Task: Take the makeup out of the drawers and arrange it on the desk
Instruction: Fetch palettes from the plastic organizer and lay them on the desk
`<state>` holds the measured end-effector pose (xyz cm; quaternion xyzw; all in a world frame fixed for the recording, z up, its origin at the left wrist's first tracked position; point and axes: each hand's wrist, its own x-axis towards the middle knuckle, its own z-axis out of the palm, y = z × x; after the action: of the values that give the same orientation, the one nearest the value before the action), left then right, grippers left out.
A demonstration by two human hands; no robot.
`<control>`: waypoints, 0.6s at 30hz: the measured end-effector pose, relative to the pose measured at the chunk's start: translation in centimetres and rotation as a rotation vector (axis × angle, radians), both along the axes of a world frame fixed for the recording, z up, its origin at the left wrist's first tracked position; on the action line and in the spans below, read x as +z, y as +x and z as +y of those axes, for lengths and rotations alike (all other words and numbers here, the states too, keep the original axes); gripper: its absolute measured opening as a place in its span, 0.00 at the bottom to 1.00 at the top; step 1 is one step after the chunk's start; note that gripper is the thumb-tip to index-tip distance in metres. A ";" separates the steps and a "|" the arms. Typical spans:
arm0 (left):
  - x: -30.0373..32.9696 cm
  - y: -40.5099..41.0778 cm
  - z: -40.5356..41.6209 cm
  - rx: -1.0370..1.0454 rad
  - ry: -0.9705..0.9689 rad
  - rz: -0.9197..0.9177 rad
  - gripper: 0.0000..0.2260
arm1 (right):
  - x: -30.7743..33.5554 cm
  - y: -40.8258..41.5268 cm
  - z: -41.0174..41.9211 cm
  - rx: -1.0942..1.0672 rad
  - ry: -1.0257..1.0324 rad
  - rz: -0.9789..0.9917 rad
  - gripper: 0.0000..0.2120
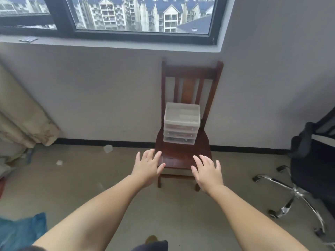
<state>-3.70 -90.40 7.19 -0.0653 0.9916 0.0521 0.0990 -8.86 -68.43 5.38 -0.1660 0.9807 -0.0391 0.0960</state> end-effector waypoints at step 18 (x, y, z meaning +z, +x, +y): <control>-11.9 -31.9 -4.2 -0.004 0.165 -0.058 0.24 | -13.6 -30.5 -10.8 -0.678 -0.824 -0.661 0.16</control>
<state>-35.55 -94.59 -4.76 -0.0566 0.9807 0.1317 0.1329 -39.41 -79.19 -8.22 0.1515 0.8017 -0.4915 0.3047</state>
